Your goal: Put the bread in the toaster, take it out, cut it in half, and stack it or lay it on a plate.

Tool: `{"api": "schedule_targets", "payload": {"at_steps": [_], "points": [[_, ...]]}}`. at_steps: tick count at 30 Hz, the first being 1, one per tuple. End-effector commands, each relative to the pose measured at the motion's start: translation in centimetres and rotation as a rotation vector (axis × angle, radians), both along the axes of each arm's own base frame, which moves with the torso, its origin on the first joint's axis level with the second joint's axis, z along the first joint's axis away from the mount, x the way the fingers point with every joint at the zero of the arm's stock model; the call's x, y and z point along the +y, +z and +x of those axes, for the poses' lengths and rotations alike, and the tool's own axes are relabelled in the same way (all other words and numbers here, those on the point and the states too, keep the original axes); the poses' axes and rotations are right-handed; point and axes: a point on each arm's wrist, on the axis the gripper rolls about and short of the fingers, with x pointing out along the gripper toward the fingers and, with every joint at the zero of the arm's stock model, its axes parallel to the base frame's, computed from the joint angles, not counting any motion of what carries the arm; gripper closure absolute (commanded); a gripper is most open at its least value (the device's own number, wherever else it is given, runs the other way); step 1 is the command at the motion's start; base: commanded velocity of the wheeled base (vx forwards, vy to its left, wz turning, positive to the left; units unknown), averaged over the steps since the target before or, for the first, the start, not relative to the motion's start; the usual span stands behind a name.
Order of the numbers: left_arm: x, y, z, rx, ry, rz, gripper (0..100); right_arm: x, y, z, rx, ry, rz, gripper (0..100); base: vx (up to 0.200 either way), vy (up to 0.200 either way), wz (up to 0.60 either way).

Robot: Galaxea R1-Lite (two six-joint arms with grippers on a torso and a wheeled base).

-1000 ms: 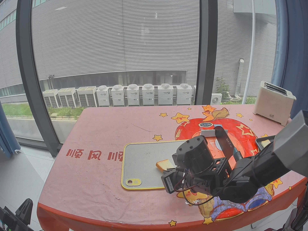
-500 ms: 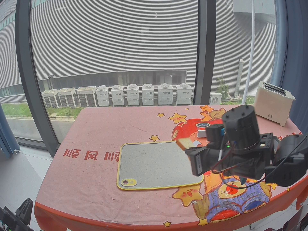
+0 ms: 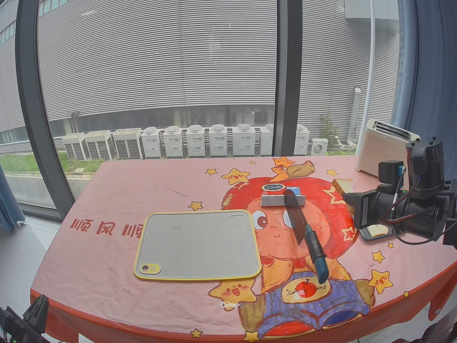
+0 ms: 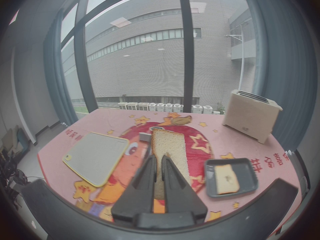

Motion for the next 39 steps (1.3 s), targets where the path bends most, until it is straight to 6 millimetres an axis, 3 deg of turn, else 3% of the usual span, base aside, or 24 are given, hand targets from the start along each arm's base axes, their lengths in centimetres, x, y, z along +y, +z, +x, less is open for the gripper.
{"api": "schedule_targets", "payload": {"at_steps": [1, 4, 6, 20, 37, 38, 39], "points": [[0.0, -0.5, 0.1, 0.018, 0.002, 0.001, 100, -2.3, -0.5, 0.0, 0.012, -0.07, -0.023, 100, 0.0, -0.2, 0.0], [0.0, -0.5, 0.1, 0.017, 0.001, 0.001, 100, -3.0, -1.2, 0.2, 0.03, -0.095, -0.049, 100, 0.0, -0.133, 0.0], [0.0, -0.5, 0.1, 0.016, 0.002, 0.001, 100, -3.3, -2.6, 0.4, 0.078, -0.105, -0.09, 100, 0.0, 0.0, 0.0], [0.0, -0.5, 0.1, 0.016, 0.002, 0.0, 100, -2.7, -8.1, 2.9, 0.237, -0.151, -0.174, 100, 0.0, 0.0, 0.0], [0.0, -0.5, 0.1, 0.016, 0.002, 0.001, 100, -2.9, -8.8, 3.1, 0.243, -0.163, -0.18, 100, 0.0, 0.0, 0.0], [0.0, -0.5, 0.1, 0.016, 0.002, 0.001, 100, -2.9, -8.7, 3.2, 0.239, -0.166, -0.177, 0, 0.0, 0.0, 0.0], [0.0, -0.5, 0.1, 0.016, 0.002, 0.0, 100, -2.8, -8.6, 3.2, 0.234, -0.167, -0.177, 0, 0.0, 0.0, 0.0]]}}
